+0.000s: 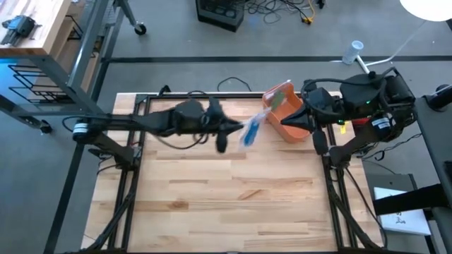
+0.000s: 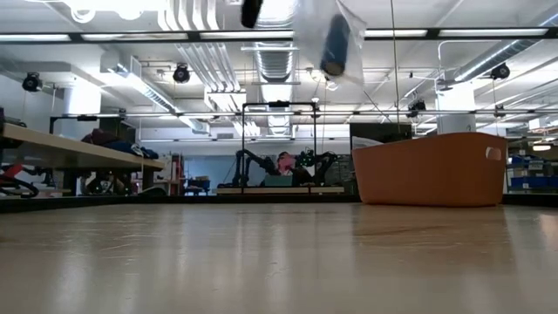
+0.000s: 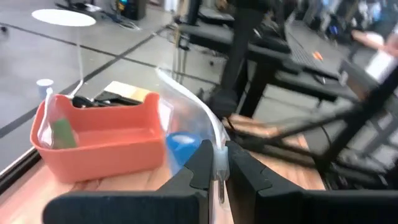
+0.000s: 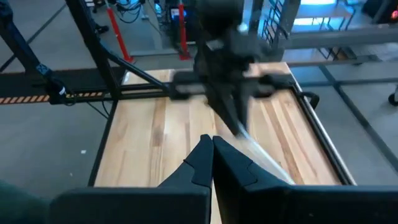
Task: Roll bandage
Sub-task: Put the zip bag with the blue rolled bandage into the orange bin
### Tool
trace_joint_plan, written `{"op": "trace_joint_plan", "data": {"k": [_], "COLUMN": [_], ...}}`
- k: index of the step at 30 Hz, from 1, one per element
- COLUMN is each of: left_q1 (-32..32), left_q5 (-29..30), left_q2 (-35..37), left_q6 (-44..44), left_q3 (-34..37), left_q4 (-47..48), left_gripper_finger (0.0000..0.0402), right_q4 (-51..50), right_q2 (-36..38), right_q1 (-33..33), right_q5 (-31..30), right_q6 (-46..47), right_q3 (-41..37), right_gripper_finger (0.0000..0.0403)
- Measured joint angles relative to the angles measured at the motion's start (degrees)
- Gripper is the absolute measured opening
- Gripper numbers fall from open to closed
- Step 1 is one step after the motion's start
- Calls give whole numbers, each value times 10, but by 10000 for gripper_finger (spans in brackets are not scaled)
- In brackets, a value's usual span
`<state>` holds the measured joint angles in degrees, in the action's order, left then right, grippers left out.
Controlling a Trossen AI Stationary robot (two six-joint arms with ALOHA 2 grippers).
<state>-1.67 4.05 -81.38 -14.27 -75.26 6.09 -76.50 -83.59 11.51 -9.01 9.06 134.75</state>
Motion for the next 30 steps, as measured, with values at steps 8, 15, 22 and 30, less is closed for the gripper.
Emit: {"op": "trace_joint_plan", "data": {"k": [8,15,22,30], "left_q1": [-81,-146,-184,-208], "left_q5": [-5,-69,-132,-92], "left_q2": [-143,-322,-490,-598], "left_q6": [4,90,123,141], "left_q3": [-58,-262,-488,-576], "left_q4": [-128,-100,-43,41], "left_gripper_finger": [15,15,15,16], "right_q4": [21,8,-40,-49], "right_q2": [-24,-35,-34,-35], "right_q1": [3,38,117,138], "right_q5": [5,5,-34,-65], "right_q6": [-44,42,151,229], "right_q3": [-2,-3,-3,-3], "right_gripper_finger": [10,50,79,91]}}
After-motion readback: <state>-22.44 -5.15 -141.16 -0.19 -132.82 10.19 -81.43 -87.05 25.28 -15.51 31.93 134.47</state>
